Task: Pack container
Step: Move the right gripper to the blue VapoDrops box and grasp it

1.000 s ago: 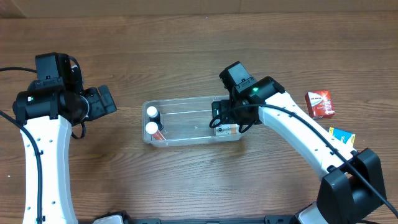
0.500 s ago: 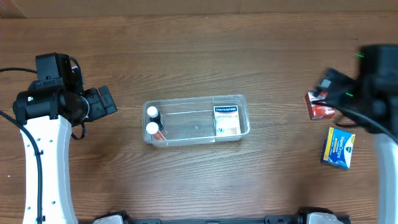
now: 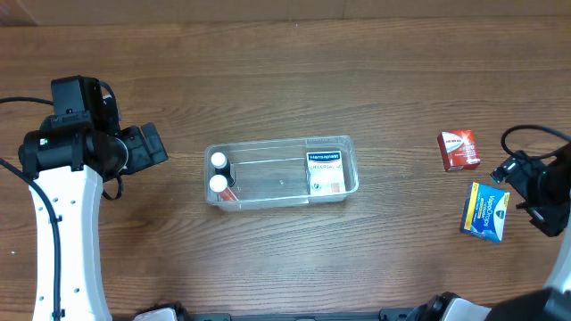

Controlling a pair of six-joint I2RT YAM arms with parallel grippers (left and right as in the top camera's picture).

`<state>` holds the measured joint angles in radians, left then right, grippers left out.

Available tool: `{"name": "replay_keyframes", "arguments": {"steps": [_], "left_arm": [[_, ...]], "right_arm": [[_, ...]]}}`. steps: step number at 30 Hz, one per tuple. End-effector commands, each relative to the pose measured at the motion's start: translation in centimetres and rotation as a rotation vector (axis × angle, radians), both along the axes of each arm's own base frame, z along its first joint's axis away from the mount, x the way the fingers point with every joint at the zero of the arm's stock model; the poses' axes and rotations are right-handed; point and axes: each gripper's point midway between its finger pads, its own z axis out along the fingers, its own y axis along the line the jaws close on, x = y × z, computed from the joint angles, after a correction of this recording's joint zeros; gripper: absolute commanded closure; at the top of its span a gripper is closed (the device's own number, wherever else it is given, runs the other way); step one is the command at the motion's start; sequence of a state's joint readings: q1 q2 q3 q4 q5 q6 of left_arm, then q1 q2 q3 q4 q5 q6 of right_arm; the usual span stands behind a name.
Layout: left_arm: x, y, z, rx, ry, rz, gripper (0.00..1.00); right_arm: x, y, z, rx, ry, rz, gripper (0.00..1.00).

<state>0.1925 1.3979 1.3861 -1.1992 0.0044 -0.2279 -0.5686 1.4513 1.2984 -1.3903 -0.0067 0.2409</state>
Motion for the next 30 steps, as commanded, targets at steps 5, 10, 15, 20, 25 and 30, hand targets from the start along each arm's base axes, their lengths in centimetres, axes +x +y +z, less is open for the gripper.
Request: {"name": "replay_keyframes", "arguments": {"steps": [5, 10, 15, 20, 25, 30], "left_arm": [[0.0, 0.0, 0.0, 0.004, -0.004, -0.019, 0.00], [0.1, -0.1, 0.0, -0.006, -0.006, -0.022, 0.00], [0.1, -0.1, 0.0, -0.005, -0.006, -0.022, 0.00], [0.1, -0.1, 0.0, -0.005, -0.006, -0.022, 0.00], [0.1, -0.1, 0.0, -0.005, -0.006, -0.022, 0.00], [0.0, -0.1, -0.1, -0.006, -0.002, -0.022, 0.00]], "right_arm": [[1.2, -0.1, -6.7, 0.119, 0.191, 0.194, 0.00], [3.7, -1.3, -8.7, 0.067, 0.124, 0.329, 0.00], [4.1, -1.7, -10.6, 0.068, 0.125, 0.395, 0.00], [3.2, -2.1, -12.6, 0.048, 0.142, 0.394, 0.00], [2.6, -1.9, -14.3, 0.040, 0.140, 0.405, 0.00], [2.1, -1.5, -15.4, 0.043, 0.141, 0.404, 0.02]]}}
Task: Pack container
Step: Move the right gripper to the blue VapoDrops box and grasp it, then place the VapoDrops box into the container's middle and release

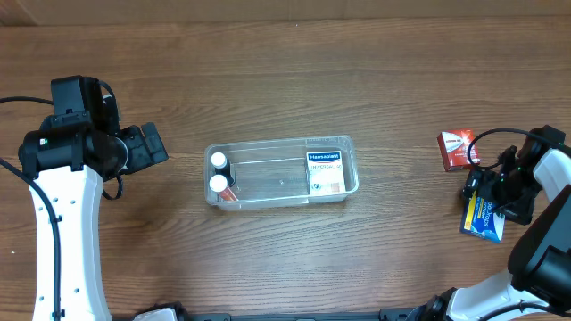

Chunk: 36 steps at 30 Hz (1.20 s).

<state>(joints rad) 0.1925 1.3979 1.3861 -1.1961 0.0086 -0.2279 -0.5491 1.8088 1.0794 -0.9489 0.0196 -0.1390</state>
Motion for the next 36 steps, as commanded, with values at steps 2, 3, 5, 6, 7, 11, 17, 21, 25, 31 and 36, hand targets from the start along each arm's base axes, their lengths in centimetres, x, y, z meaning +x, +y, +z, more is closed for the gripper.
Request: {"name": "replay_keyframes", "arguments": {"steps": [2, 3, 5, 6, 7, 11, 17, 21, 25, 31, 36], "left_arm": [[-0.2, -0.1, -0.1, -0.003, 0.005, -0.021, 0.00], [-0.2, -0.1, -0.1, -0.003, 0.005, -0.021, 0.00], [-0.2, -0.1, -0.1, -0.003, 0.005, -0.021, 0.00], [-0.2, -0.1, -0.1, -0.003, 0.005, -0.021, 0.00], [-0.2, -0.1, -0.1, -0.003, 0.005, -0.021, 0.00], [-0.2, -0.1, -0.1, -0.003, 0.005, -0.021, 0.00], [-0.2, -0.1, -0.1, -0.003, 0.005, -0.021, 0.00], [-0.2, -0.1, -0.1, -0.003, 0.004, -0.021, 0.00], [-0.2, -0.1, -0.1, -0.003, 0.005, -0.021, 0.00], [-0.3, -0.1, -0.2, -0.005, 0.012, -0.021, 0.00], [-0.4, -0.2, -0.2, -0.005, 0.013, -0.021, 0.00]], "right_arm": [[-0.5, 0.1, -0.8, -0.004, 0.010, 0.005, 0.06], [-0.5, 0.1, -0.8, -0.004, 0.010, 0.005, 0.09], [-0.4, 0.1, -0.8, 0.000, 0.003, -0.003, 0.13], [-0.4, 0.1, -0.8, 0.000, 0.003, -0.004, 0.14], [-0.4, 0.1, -0.8, 0.000, 0.003, -0.007, 0.14], [0.0, 0.1, -0.6, 0.006, -0.010, -0.012, 0.19], [3.9, -1.2, 5.7, -0.030, -0.148, -0.117, 0.24], [6.3, 2.9, 15.3, -0.030, -0.299, -0.077, 0.31], [6.5, 12.9, 23.5, 0.006, -0.415, 0.134, 0.42], [5.7, 29.8, 26.2, 0.151, -0.529, 0.408, 0.46], [6.1, 38.8, 24.4, 0.212, -0.562, 0.469, 0.46]]}}
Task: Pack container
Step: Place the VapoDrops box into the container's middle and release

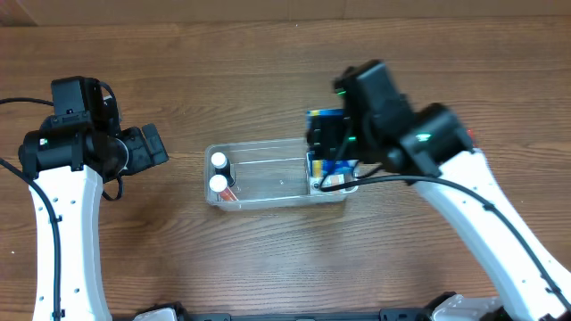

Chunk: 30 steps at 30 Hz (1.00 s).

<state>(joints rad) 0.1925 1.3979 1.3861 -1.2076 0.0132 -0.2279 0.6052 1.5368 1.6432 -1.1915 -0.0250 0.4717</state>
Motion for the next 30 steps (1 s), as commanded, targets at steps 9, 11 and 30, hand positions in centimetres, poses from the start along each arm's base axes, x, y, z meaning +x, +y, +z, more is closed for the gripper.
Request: {"name": "replay_keyframes", "arguments": {"steps": [9, 11, 30], "left_arm": [[-0.2, 0.0, -0.1, 0.001, 0.006, -0.020, 0.00], [-0.2, 0.0, -0.1, 0.001, 0.006, -0.020, 0.00], [-0.2, 0.0, -0.1, 0.001, 0.005, -0.020, 0.00]], "right_arm": [[2.3, 5.6, -11.6, -0.084, 0.234, -0.086, 0.44], [2.5, 5.8, -12.8, -0.097, 0.249, -0.086, 0.44], [1.9, 5.9, -17.5, -0.157, 0.349, -0.082, 0.27]]}}
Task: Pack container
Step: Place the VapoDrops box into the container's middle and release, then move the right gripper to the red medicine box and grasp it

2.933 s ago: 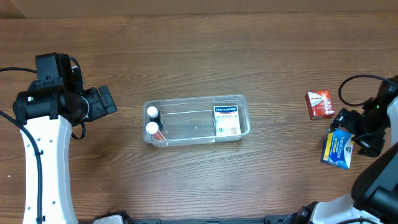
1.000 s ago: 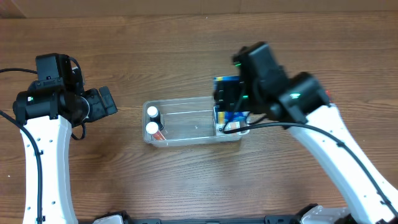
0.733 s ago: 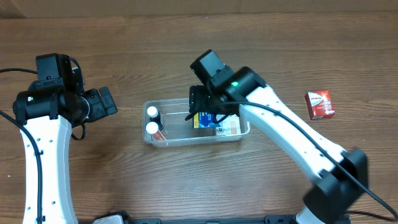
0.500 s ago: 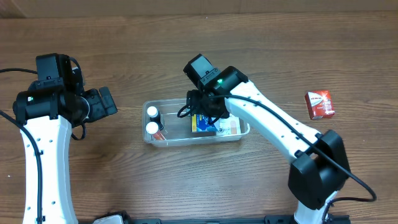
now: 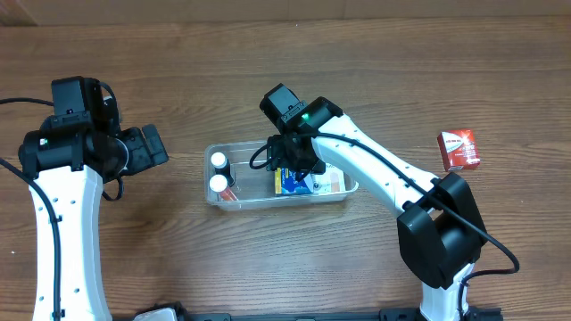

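A clear plastic container (image 5: 241, 198) lies at the table's middle. Two white-capped bottles (image 5: 219, 161) stand at its left end, and a white and blue box (image 5: 334, 181) shows at its right end. My right gripper (image 5: 291, 171) reaches down into the container's middle, shut on a blue and yellow box (image 5: 292, 185) that sits low inside; the wrist hides the fingertips. A red box (image 5: 459, 150) lies on the table at the far right. My left gripper (image 5: 157, 144) hovers left of the container, away from everything; its fingers cannot be made out.
The left arm's white link (image 5: 62, 232) runs down the left side of the table. The right arm (image 5: 393, 183) stretches from the front right across the container's right end. Bare wood lies between the container and the red box.
My right gripper has moved left from over the container's right end to its middle and sits lower, with the blue and yellow box now down inside. The left arm has not moved.
The blue and yellow box lay at the far right below the red box, with my right gripper beside it. Then the gripper was on the box. Then it held the box over the container's right end, and now holds it inside the middle.
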Controlling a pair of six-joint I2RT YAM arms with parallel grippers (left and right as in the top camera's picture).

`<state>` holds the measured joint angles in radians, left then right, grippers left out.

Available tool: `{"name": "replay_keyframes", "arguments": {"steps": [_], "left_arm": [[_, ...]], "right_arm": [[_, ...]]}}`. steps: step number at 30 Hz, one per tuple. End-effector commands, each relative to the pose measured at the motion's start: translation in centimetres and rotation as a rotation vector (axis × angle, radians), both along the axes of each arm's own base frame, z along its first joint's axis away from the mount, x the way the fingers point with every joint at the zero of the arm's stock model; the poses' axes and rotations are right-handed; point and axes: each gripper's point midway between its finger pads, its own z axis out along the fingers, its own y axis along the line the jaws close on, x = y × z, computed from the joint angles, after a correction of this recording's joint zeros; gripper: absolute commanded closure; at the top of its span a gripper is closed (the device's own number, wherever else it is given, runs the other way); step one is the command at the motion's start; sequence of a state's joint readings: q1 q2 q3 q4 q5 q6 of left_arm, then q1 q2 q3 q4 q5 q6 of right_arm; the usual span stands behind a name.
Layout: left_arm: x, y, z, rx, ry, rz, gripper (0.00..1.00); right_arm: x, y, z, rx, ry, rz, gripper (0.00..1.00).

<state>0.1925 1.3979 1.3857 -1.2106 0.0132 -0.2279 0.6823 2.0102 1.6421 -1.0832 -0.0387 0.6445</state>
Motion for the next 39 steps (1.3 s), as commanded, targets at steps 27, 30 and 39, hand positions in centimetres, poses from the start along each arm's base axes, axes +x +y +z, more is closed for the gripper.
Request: {"name": "replay_keyframes", "arguments": {"steps": [27, 30, 39], "left_arm": [[0.0, 0.0, 0.0, 0.002, -0.001, -0.020, 0.00], [0.0, 0.0, 0.0, 0.003, -0.003, -0.020, 0.00], [0.1, 0.0, 0.0, 0.004, -0.006, -0.020, 0.00]], "right_arm": [[6.6, -22.1, 19.3, -0.171, -0.397, -0.187, 0.00], [6.6, -32.1, 16.1, -0.197, -0.283, -0.228, 0.00], [5.4, -37.4, 1.8, -0.182, -0.008, -0.067, 0.00]]}}
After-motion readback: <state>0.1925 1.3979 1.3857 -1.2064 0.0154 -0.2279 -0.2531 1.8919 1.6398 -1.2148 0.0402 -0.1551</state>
